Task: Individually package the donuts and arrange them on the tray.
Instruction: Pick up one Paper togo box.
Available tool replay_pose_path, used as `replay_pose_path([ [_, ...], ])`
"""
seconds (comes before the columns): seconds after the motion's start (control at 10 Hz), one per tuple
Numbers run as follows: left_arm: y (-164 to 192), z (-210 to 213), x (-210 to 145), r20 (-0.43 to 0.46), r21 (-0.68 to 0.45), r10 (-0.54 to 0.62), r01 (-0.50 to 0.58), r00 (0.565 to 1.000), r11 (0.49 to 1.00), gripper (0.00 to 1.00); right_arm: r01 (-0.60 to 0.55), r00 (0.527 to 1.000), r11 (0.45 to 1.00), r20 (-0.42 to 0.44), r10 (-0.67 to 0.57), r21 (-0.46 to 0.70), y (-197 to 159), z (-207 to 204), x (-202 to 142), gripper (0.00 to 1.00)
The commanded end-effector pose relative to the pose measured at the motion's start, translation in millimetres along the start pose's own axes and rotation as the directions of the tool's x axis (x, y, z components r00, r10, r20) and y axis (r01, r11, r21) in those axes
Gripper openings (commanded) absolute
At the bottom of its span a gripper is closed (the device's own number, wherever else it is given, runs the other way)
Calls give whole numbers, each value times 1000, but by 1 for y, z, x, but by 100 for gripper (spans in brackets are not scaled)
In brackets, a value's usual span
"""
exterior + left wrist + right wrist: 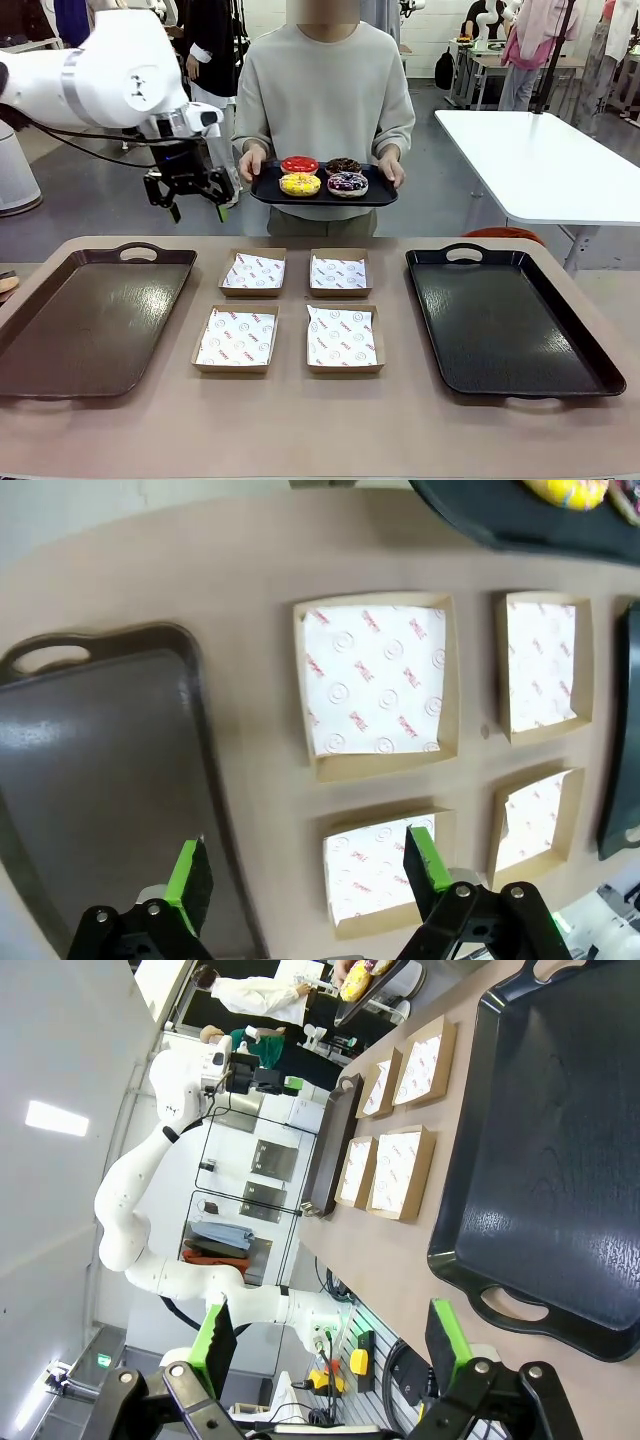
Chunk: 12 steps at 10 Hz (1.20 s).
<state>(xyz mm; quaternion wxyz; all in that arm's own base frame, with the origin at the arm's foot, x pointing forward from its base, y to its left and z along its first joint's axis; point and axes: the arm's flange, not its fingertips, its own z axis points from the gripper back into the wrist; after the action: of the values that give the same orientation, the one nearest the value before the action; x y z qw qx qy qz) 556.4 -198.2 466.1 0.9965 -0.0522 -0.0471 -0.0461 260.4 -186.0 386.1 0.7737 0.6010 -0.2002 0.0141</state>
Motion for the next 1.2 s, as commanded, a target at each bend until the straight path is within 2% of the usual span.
replay_pose_path([
  [0.0,-20,-13,9,-25,47,-13,14,1000,999,100,-5,1000,1000,9,5,14,0,1,0,100],
  [0.4,-24,-39,13,-23,65,8,-7,1000,998,100,-5,1000,1000,9,5,14,0,1,0,100],
  [0.5,-26,-37,5,-47,23,-41,42,998,999,100,-5,1000,1000,9,5,14,0,1,0,100],
  [1.1,-26,-37,5,-47,23,-41,42,998,999,100,-5,1000,1000,9,5,14,0,1,0,100],
])
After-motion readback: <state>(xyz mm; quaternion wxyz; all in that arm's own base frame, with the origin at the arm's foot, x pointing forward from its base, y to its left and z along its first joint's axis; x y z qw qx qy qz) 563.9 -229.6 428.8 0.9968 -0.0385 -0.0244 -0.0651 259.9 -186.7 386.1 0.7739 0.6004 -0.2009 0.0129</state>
